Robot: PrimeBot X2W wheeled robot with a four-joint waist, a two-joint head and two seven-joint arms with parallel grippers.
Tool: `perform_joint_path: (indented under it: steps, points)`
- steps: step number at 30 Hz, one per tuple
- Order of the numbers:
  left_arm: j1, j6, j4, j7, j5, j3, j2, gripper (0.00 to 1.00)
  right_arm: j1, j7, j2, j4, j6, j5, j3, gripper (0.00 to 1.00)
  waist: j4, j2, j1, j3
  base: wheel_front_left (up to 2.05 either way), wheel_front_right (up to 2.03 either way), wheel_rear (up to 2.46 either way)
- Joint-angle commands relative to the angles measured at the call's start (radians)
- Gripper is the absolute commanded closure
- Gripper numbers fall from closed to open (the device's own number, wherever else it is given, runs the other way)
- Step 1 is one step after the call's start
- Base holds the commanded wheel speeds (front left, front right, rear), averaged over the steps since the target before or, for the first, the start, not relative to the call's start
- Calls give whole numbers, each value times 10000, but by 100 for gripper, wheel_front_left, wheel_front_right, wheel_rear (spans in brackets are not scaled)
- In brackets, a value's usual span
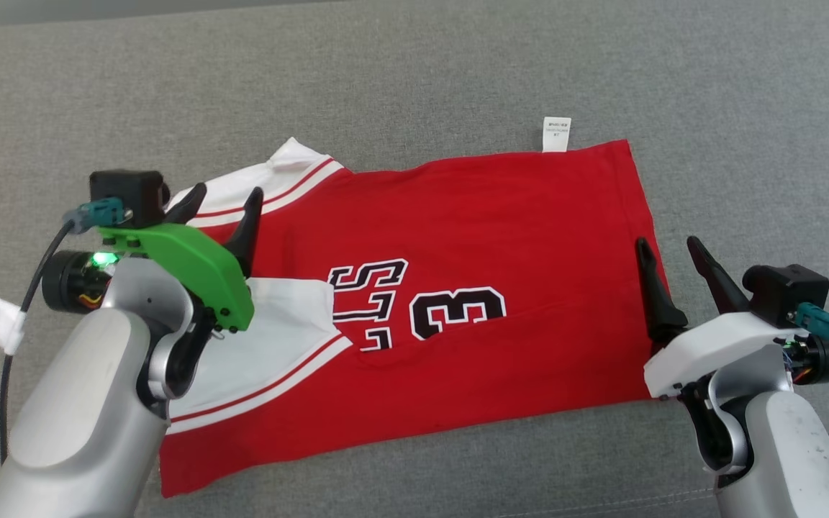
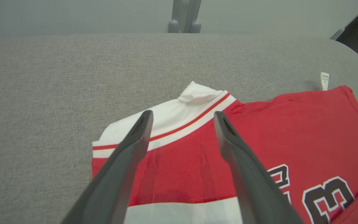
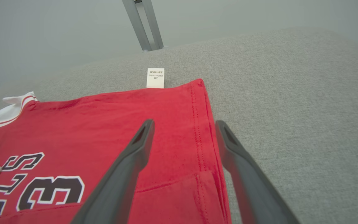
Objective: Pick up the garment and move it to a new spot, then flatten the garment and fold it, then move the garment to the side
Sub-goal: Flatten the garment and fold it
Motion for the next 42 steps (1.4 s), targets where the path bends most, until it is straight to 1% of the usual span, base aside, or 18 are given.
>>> perform_joint_path:
  steps: [1,5,7,8,12,17,18,19,20,21,22,27,33,37,41,42]
  points:
    - [-398,-106,204,-8,124,-110,-117,0,-225,-63,-29,-1,-15,-50,42,0,-228,0,0,421,0,0,0]
    - [-1175,-325,824,-56,312,-412,-517,0,-550,-143,-31,55,-15,-55,135,0,-343,0,0,803,0,0,0]
    - [-1541,-347,1168,-99,377,-484,-697,0,-719,-176,-29,122,-15,-47,188,0,-410,0,0,971,0,0,0]
    - [-1712,-282,1406,-108,408,-473,-759,0,-811,-212,-28,170,-15,-31,224,0,-451,0,0,1048,0,0,0]
    - [-2235,-83,2225,-151,528,-460,-849,0,-1113,-283,-31,316,-15,11,377,0,-591,0,0,1282,0,0,0]
    - [-2546,-330,2863,-171,335,-460,-1005,0,-1506,-337,-29,563,-13,-40,493,0,-621,0,0,1423,0,0,0]
    - [-2579,-383,2951,-191,275,-466,-1049,7,-1608,-326,-29,627,-13,-87,497,0,-613,0,0,1442,0,0,0]
    - [-2607,-420,3013,-213,270,-471,-1076,44,-1697,-310,-29,689,-15,-124,499,0,-605,0,0,1455,0,0,0]
    - [-2654,-454,3095,-269,265,-483,-1111,65,-1822,-264,-29,766,-15,-150,495,0,-594,0,0,1471,0,0,0]
    - [-2687,-487,3153,-285,261,-498,-1139,98,-1945,-228,-29,849,-15,-196,491,0,-585,0,0,1482,0,0,0]
    - [-2721,-509,3212,-301,245,-513,-1171,100,-2135,-161,-29,954,-15,-286,487,0,-574,0,0,1498,0,0,0]
    - [-2908,-587,3388,-430,252,-553,-1264,100,-3373,300,-121,1752,-15,-822,437,0,-480,0,0,1592,0,0,0]
    - [-3089,-639,3430,-657,332,-652,-1423,100,-5022,1163,-562,3470,-15,-1408,372,0,-150,0,0,1694,0,0,0]
    - [-3118,-726,3260,-839,316,-723,-1561,100,-5656,1435,-778,4514,-15,-1517,320,0,131,0,0,1697,0,0,0]
    - [-2983,-760,2987,-934,304,-772,-1559,100,-6028,1678,-846,5340,-15,-1274,405,0,322,0,0,1663,0,0,0]
    - [-2925,-757,2900,-954,309,-779,-1528,100,-6106,1754,-884,5531,-15,-1224,453,16,355,0,0,1654,0,0,0]
